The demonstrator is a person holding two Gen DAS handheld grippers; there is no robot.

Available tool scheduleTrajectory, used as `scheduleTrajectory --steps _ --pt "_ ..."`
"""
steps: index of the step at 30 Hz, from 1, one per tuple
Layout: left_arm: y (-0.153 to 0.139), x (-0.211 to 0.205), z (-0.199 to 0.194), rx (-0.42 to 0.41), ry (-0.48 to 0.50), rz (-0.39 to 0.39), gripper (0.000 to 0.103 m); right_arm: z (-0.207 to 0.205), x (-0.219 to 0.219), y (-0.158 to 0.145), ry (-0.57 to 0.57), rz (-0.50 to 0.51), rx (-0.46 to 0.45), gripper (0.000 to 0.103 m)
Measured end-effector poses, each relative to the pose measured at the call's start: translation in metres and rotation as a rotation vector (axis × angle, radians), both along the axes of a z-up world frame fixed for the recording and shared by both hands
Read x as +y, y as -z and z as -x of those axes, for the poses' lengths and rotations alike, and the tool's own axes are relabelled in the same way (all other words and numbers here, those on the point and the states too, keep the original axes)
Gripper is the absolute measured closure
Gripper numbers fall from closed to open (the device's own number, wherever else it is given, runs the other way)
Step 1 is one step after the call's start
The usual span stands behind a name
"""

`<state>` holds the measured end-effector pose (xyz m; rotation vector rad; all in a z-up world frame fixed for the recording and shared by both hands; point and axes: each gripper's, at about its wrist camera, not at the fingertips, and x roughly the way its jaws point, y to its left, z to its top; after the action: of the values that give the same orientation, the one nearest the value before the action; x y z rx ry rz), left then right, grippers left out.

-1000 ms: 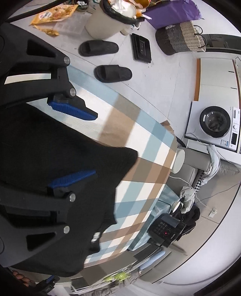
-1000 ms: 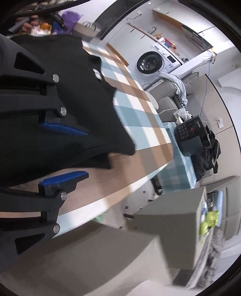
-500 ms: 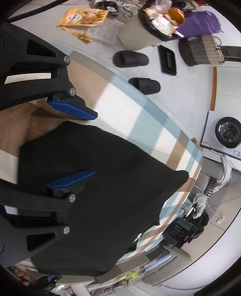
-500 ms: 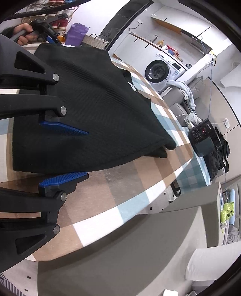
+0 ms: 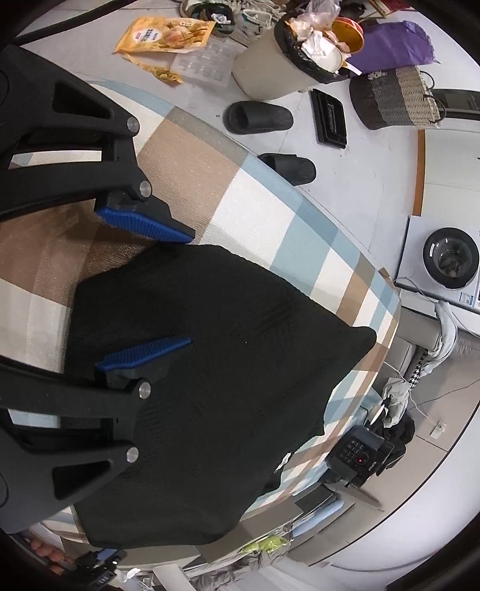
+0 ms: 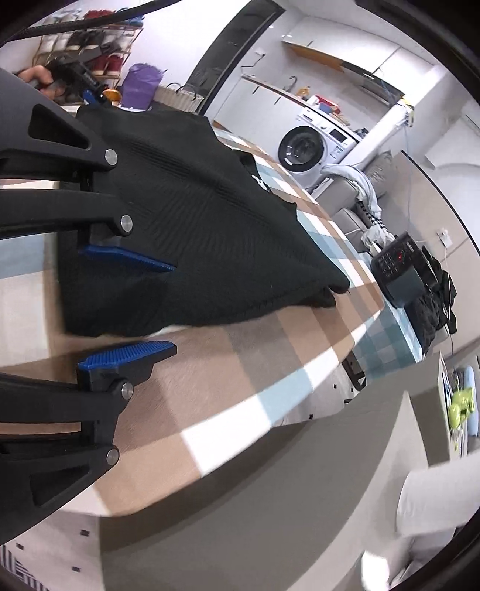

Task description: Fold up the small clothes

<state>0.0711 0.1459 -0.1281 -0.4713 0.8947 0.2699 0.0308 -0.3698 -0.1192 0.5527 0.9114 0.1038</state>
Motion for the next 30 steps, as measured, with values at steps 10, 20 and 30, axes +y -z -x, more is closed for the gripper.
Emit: scheduleTrajectory --steps 10,20,30 --pt "0.002 0.003 -0.001 0.002 -0.015 0.024 0.054 0.003 0.025 0.001 -0.079 0.026 -0.036 0.086" --pt "0.000 0.008 0.006 0.006 -0.014 0.021 0.054 0.011 0.016 0.000 -0.047 0.061 -0.017 0.096" --pt "0.006 0.001 0.002 -0.030 0.035 0.003 0.097 0.015 0.020 -0.026 -0.012 0.099 -0.101 0.076"
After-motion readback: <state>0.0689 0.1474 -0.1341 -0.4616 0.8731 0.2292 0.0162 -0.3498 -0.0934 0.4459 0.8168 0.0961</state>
